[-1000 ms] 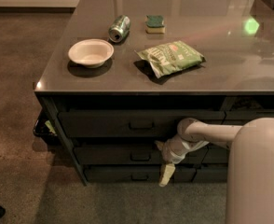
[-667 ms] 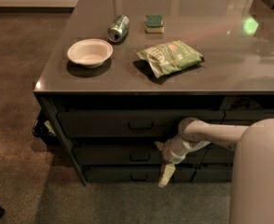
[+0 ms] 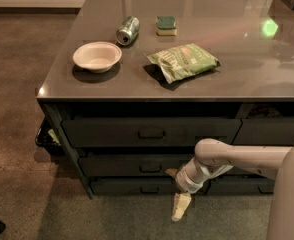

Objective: Open middle drawer

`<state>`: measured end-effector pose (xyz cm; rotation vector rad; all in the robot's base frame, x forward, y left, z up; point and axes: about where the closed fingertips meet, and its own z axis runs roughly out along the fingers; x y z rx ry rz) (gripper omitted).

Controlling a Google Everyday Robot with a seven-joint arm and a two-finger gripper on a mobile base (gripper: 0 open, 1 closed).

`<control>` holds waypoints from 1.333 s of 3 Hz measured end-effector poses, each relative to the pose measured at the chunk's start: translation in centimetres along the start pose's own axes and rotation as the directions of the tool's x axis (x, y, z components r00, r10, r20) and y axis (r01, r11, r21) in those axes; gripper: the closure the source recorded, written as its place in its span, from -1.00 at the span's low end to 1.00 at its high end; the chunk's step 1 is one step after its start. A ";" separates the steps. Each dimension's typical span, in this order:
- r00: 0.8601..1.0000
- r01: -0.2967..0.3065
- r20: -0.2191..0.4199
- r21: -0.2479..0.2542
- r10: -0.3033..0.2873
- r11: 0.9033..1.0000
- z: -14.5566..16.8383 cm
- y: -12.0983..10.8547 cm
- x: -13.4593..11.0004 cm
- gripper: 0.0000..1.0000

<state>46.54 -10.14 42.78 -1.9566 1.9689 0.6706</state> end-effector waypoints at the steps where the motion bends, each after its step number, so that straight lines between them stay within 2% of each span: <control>1: 1.000 0.000 0.000 0.000 0.000 1.000 0.0 0.0 0.0 -1.00; 2: 0.999 0.008 -0.041 0.060 -0.006 0.998 -0.6 -0.8 0.2 -1.00; 3: 0.994 0.017 -0.112 0.164 0.002 0.986 -2.1 -2.3 0.9 -1.00; 4: 0.986 0.017 -0.167 0.225 0.022 0.974 -2.5 -3.8 2.2 -1.00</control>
Offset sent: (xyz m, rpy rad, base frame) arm 0.0275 -0.0154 0.0129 -0.1194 -0.1665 -0.0619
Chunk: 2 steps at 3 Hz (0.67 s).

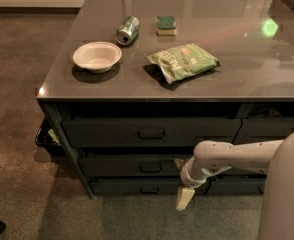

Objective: Open middle drawer

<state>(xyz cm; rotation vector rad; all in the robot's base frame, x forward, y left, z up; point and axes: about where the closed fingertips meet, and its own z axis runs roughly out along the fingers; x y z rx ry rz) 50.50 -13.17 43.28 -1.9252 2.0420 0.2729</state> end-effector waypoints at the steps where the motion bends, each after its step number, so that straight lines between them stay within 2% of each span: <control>1: 0.999 -0.007 -0.038 0.006 0.007 1.000 1.0 -1.1 1.3 -1.00; 2: 0.998 0.001 -0.058 0.010 0.000 1.000 1.6 -2.0 1.7 -1.00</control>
Offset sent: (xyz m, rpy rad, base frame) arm 0.0570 -0.0210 -0.0432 -0.1159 -0.0413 0.0000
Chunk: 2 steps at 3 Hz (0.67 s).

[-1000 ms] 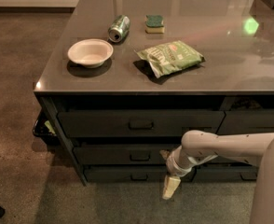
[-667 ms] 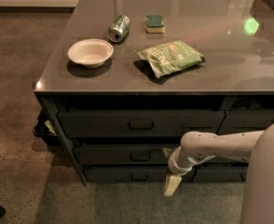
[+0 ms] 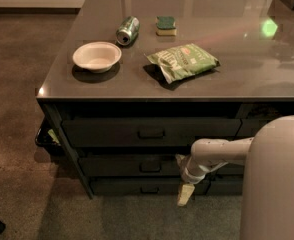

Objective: Open middle drawer

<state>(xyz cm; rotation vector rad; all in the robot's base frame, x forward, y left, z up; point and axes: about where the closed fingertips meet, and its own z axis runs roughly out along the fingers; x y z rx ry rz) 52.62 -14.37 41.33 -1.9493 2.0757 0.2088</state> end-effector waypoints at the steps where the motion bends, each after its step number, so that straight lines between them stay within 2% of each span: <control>1: 1.000 0.002 -0.008 0.006 -0.002 1.000 0.1 -0.4 0.1 -1.00; 2: 0.998 0.040 -0.040 0.020 -0.039 0.999 1.4 -1.3 -0.1 -1.00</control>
Offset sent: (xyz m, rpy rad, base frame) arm 0.0331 0.0106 -0.0272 -0.1017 -0.0695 0.0707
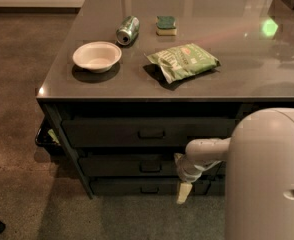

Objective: Open middle drawer

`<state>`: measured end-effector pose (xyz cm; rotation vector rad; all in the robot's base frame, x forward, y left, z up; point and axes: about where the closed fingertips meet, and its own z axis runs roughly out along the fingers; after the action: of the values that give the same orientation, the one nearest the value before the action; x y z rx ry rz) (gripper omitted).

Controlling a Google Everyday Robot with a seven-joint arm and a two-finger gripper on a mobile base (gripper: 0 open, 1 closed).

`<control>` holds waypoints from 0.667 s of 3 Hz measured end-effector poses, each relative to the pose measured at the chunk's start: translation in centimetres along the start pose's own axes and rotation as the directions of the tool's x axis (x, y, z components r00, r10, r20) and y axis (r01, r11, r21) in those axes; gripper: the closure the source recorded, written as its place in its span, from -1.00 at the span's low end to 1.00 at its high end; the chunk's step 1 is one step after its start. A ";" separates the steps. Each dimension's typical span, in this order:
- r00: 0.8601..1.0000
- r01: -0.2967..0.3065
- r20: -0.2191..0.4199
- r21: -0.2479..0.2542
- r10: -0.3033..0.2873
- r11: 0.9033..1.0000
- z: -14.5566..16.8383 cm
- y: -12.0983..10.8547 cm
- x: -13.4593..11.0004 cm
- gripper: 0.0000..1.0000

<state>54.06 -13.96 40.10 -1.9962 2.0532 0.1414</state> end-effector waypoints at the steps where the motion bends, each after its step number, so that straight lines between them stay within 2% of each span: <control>1: 0.999 0.029 -0.021 0.016 -0.029 0.999 0.7 -0.6 -0.6 -1.00; 2: 0.999 0.030 -0.021 0.015 -0.030 0.999 0.7 -0.6 -0.6 -1.00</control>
Offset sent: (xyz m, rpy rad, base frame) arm -0.0217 0.0228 -0.0325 0.0244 0.2780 0.0744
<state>54.77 -13.19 39.66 -2.0266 2.0293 0.0987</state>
